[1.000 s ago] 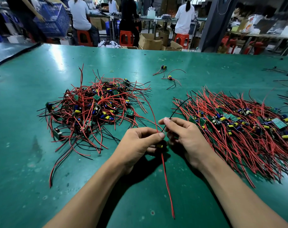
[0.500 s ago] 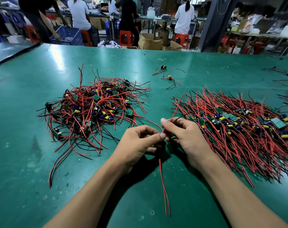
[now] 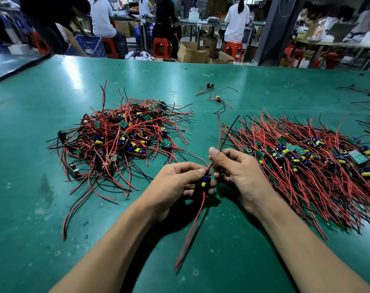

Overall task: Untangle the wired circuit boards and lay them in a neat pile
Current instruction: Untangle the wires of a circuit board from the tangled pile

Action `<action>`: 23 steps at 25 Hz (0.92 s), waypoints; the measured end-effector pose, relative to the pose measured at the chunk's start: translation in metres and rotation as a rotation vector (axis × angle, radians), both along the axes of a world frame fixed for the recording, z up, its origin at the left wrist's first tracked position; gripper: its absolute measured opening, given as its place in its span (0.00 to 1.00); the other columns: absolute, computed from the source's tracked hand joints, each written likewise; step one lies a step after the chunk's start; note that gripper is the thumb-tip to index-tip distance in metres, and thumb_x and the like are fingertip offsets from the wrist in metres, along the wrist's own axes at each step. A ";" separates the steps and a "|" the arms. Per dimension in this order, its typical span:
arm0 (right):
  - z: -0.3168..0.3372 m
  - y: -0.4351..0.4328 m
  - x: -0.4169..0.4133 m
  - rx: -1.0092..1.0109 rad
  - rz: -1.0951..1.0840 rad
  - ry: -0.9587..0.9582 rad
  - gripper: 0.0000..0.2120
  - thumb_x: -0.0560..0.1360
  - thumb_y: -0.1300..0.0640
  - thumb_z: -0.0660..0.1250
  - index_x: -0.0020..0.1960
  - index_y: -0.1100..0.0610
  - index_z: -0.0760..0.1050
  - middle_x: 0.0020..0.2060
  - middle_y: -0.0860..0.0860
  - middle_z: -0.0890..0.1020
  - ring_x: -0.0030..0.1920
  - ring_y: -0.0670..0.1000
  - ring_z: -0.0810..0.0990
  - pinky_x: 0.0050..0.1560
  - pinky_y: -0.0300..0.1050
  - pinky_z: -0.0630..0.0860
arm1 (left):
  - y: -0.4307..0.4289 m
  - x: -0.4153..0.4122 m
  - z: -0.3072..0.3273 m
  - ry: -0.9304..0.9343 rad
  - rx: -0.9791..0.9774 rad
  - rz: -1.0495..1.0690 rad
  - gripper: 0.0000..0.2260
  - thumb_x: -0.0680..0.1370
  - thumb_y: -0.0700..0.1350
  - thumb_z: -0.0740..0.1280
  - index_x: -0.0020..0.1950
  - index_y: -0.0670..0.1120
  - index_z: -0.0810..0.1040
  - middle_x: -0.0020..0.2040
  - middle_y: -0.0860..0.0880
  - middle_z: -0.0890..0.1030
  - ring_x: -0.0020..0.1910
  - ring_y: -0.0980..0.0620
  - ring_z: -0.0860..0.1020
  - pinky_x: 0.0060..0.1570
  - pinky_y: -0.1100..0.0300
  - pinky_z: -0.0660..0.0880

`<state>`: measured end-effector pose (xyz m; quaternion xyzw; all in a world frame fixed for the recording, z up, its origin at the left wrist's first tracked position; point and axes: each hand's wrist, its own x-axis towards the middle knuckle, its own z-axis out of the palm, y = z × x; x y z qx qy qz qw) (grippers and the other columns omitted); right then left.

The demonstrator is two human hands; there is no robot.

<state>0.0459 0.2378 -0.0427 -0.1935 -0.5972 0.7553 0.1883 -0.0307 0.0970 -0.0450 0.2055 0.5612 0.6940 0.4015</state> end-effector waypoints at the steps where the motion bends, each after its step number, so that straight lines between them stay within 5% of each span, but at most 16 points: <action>1: 0.000 -0.002 0.001 0.053 0.019 -0.016 0.16 0.62 0.43 0.79 0.37 0.54 0.78 0.28 0.53 0.75 0.28 0.52 0.72 0.32 0.44 0.72 | 0.000 0.000 0.000 0.008 0.001 0.020 0.03 0.78 0.38 0.66 0.47 0.40 0.79 0.40 0.40 0.85 0.36 0.46 0.83 0.41 0.58 0.78; 5: 0.000 -0.010 0.002 0.221 0.044 -0.019 0.12 0.69 0.50 0.77 0.37 0.56 0.78 0.29 0.50 0.78 0.29 0.47 0.75 0.29 0.40 0.76 | 0.000 -0.001 -0.001 0.026 0.019 0.070 0.03 0.78 0.37 0.66 0.45 0.40 0.79 0.40 0.41 0.84 0.34 0.47 0.83 0.37 0.60 0.79; 10: 0.003 -0.008 0.003 0.184 0.026 -0.031 0.08 0.72 0.55 0.76 0.38 0.57 0.80 0.30 0.52 0.78 0.30 0.49 0.75 0.28 0.41 0.76 | -0.002 -0.001 0.000 0.015 0.022 0.036 0.04 0.79 0.37 0.66 0.46 0.41 0.80 0.41 0.41 0.85 0.36 0.47 0.84 0.40 0.60 0.80; 23: 0.000 0.001 0.006 0.051 0.238 -0.051 0.17 0.63 0.46 0.80 0.47 0.54 0.85 0.41 0.54 0.85 0.35 0.48 0.81 0.34 0.41 0.79 | -0.001 0.002 0.002 0.020 0.001 0.087 0.03 0.77 0.34 0.67 0.44 0.38 0.80 0.37 0.40 0.83 0.31 0.47 0.82 0.34 0.61 0.79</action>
